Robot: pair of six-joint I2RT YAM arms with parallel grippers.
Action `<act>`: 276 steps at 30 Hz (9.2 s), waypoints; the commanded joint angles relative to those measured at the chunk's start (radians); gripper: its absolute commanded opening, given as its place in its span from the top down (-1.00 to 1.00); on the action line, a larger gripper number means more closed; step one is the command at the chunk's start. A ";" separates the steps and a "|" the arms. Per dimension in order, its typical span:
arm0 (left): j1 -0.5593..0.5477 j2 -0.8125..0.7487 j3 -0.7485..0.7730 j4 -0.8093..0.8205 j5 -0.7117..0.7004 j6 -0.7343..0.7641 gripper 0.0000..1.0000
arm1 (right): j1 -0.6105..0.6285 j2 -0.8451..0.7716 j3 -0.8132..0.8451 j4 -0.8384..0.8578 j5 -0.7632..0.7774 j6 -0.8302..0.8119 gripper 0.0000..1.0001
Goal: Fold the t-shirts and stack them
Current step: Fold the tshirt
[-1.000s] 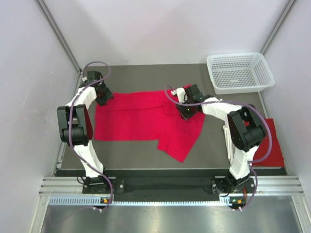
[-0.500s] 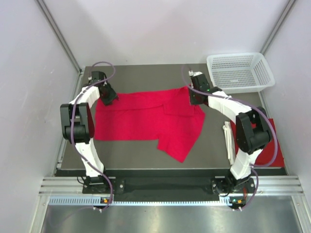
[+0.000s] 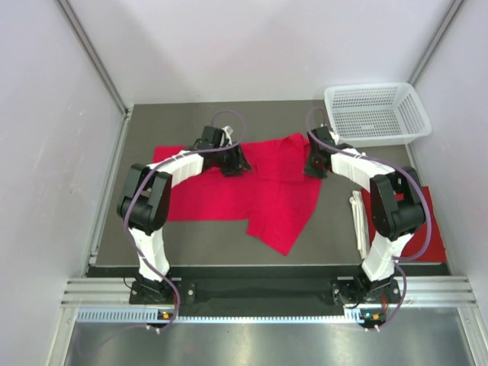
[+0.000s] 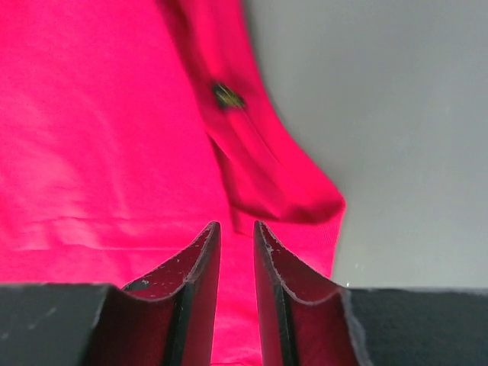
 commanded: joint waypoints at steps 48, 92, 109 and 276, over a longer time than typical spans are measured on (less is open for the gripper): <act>-0.130 0.175 0.123 0.136 -0.069 -0.100 1.00 | -0.003 -0.034 -0.124 0.160 -0.024 0.144 1.00; -0.130 0.183 0.212 -0.062 -0.097 -0.079 1.00 | 0.019 -0.049 -0.161 0.246 -0.039 0.140 0.53; -0.132 0.183 0.212 -0.056 -0.098 -0.090 1.00 | 0.020 -0.006 -0.148 0.244 -0.020 0.152 0.59; 0.406 -0.463 -0.244 -0.478 -0.594 -0.236 0.06 | 0.668 -0.375 -0.334 -0.264 0.121 0.923 0.24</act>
